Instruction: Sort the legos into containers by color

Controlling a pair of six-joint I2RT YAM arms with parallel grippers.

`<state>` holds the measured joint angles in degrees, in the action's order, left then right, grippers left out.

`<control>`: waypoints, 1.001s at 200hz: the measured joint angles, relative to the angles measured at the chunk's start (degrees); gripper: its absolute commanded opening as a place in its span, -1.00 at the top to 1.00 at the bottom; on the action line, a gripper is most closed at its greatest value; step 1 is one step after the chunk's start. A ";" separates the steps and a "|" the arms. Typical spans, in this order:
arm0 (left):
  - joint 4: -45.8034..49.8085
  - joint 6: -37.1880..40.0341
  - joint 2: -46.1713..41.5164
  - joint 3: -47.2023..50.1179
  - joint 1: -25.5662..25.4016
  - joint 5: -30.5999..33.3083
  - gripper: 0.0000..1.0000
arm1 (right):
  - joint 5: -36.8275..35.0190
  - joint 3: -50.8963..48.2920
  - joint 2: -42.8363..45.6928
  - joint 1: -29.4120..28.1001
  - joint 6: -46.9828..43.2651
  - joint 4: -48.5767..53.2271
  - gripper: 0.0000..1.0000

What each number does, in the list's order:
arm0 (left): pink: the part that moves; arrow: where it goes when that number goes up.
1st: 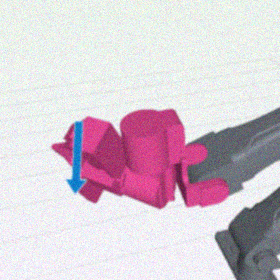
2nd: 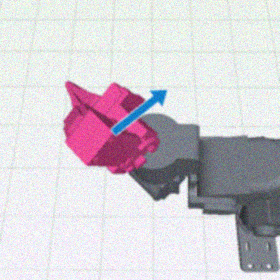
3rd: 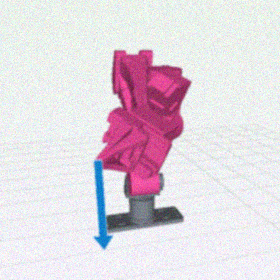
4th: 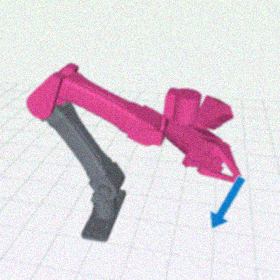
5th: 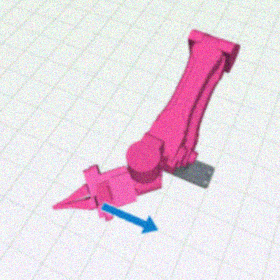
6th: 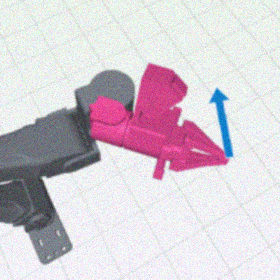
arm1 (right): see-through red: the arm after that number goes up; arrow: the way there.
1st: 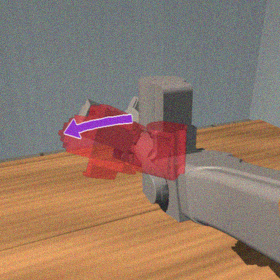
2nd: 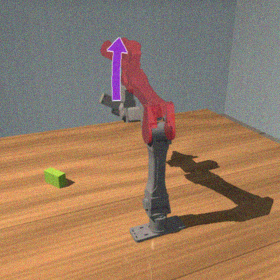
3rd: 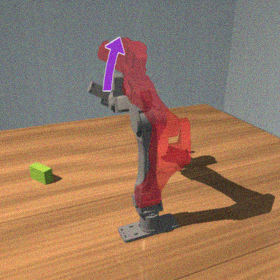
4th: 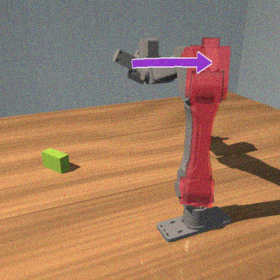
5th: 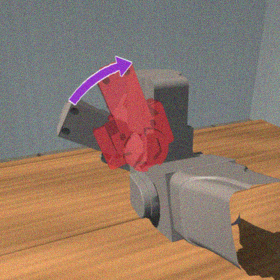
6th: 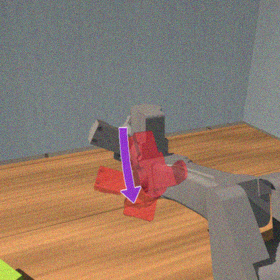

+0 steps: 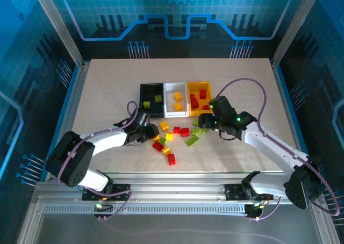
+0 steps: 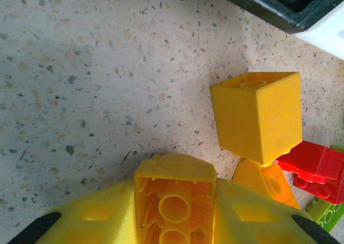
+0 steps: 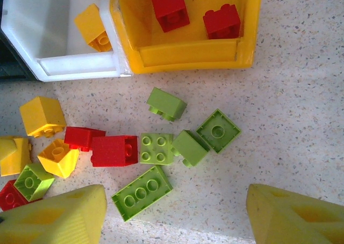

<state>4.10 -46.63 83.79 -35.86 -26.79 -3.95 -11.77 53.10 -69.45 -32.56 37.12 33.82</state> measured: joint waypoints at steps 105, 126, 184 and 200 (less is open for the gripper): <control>14.19 2.08 -10.21 -5.86 0.00 2.21 0.36 | 0.02 0.00 -0.31 0.00 0.24 -0.46 -0.42; 15.30 3.23 -7.52 -13.60 -0.68 2.86 0.36 | 0.02 -0.20 -0.31 0.00 0.42 -0.76 -0.42; 15.85 9.33 13.66 -39.21 -6.08 10.54 0.42 | 0.00 -1.73 0.09 0.55 0.46 -0.81 -0.41; 17.07 10.86 19.30 -44.15 -6.12 13.60 0.42 | 0.04 -1.75 0.39 0.74 0.46 -0.87 -0.42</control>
<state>21.17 -35.77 103.09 -80.01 -32.91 9.65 -11.73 51.35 -69.06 -31.81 37.58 32.95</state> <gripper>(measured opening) 0.307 0.708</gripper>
